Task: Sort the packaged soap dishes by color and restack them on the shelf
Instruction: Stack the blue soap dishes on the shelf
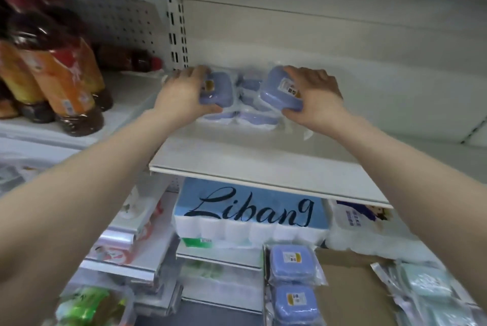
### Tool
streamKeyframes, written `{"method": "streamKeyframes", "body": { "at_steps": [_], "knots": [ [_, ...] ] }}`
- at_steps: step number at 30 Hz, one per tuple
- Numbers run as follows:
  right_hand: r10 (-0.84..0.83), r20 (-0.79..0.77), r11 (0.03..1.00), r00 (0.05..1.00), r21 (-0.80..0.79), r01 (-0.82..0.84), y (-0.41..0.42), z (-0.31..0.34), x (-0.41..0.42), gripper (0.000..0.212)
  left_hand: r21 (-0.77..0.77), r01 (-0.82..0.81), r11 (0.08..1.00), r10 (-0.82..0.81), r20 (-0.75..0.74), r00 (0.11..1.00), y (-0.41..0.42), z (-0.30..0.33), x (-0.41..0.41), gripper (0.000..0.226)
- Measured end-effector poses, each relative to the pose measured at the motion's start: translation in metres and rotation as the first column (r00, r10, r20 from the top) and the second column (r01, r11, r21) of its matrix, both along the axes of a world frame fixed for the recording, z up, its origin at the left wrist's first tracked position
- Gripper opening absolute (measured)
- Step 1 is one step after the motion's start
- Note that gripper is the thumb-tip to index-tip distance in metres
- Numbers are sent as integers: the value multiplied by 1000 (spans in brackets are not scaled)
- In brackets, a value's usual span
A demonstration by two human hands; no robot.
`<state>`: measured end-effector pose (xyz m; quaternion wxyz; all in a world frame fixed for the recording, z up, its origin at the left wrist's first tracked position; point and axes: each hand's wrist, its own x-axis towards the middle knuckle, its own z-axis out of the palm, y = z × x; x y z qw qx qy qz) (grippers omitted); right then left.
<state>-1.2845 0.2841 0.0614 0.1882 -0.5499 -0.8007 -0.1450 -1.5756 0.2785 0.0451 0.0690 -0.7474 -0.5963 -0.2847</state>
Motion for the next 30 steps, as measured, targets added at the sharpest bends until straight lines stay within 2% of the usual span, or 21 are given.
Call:
{"method": "streamKeyframes", "body": {
  "at_steps": [6, 9, 14, 16, 18, 21, 23, 25, 30],
  "knots": [
    [7, -31, 998, 1000, -67, -9, 52, 23, -20, 83, -42, 31, 999, -36, -123, 992, 74, 32, -8, 77],
    [43, -22, 996, 999, -82, -44, 74, 27, -25, 82, 1, 108, 994, -107, -124, 987, 103, 33, -10, 73],
    [89, -8, 988, 996, -129, -90, 107, 30, -34, 78, -14, 252, 968, -251, -149, 956, 134, 19, -13, 58],
    [124, -5, 981, 992, -147, -124, 115, 25, -36, 67, 93, 241, 966, -219, -201, 955, 143, 8, -18, 52],
    [153, 40, 987, 987, -52, -151, 120, 14, -37, 54, 194, 192, 962, -148, -221, 964, 145, -2, -16, 47],
    [70, 22, 997, 997, 32, -70, 122, 1, -38, 50, 290, 125, 949, -62, -216, 974, 145, -12, -6, 42],
    [93, -7, 991, 996, 93, -92, 125, -6, -37, 48, 304, 104, 947, -37, -220, 975, 146, -17, -3, 42],
    [111, 31, 986, 993, 124, -114, 130, -16, -35, 46, 319, 95, 943, -19, -233, 972, 149, -22, -3, 42],
    [-9, 130, 998, 991, 68, 0, 136, -36, -36, 52, 307, 109, 946, -19, -282, 959, 151, -28, -3, 45]
  ]
}}
